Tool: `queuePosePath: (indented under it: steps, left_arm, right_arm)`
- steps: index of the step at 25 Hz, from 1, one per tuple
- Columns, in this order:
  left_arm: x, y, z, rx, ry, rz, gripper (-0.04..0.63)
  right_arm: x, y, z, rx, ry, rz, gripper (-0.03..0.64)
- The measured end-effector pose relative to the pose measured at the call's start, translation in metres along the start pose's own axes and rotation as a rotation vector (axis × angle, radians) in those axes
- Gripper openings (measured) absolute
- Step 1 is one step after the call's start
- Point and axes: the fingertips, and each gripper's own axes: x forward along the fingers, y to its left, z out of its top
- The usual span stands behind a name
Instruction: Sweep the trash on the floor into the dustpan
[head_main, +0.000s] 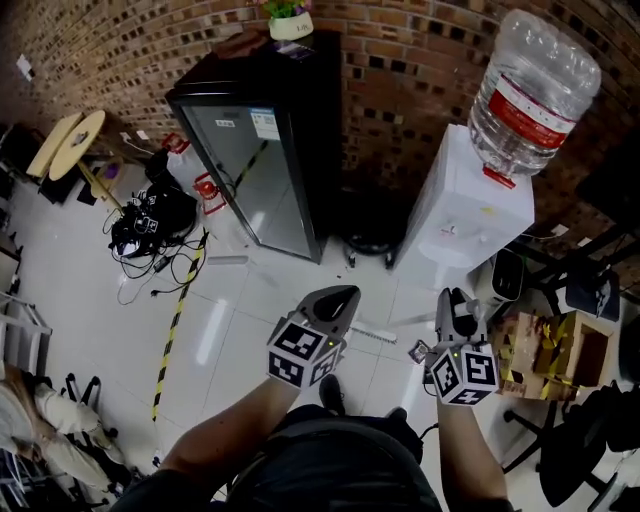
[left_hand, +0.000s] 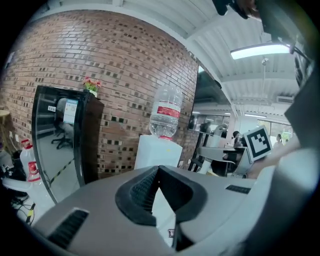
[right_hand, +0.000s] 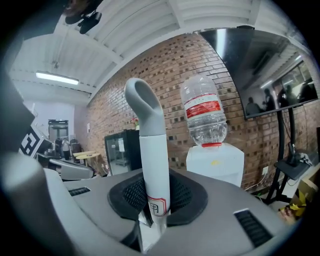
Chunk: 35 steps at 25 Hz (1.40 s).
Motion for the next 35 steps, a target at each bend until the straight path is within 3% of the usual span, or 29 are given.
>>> queuePosePath:
  steps: [5,11,15,20,27,35]
  left_arm:
    - [0.005,-0.033,0.026,0.043,-0.031,-0.007,0.004]
    - [0.016,-0.084,0.074,0.012,-0.078,-0.018,0.003]
    - [0.025,-0.133,0.099,0.049,-0.119,-0.070,0.003]
    - [0.034,-0.170,0.125,0.069,-0.166,-0.062,0.003]
    - [0.045,-0.200,0.132,0.068,-0.172,-0.040,0.003]
    - [0.053,-0.223,0.133,0.071,-0.168,-0.045,0.003]
  right_arm:
    - [-0.034,-0.019,0.033,0.012,-0.001,0.017,0.075]
    - [-0.080,-0.050,0.085,-0.020,-0.011,0.075,0.075]
    - [-0.112,-0.082,0.107,-0.031,-0.018,0.044,0.075]
    - [-0.139,-0.119,0.125,-0.065,-0.027,0.015,0.075]
    - [-0.163,-0.148,0.139,-0.102,-0.039,0.016,0.075]
    - [-0.181,-0.169,0.155,-0.072,-0.067,0.006,0.075]
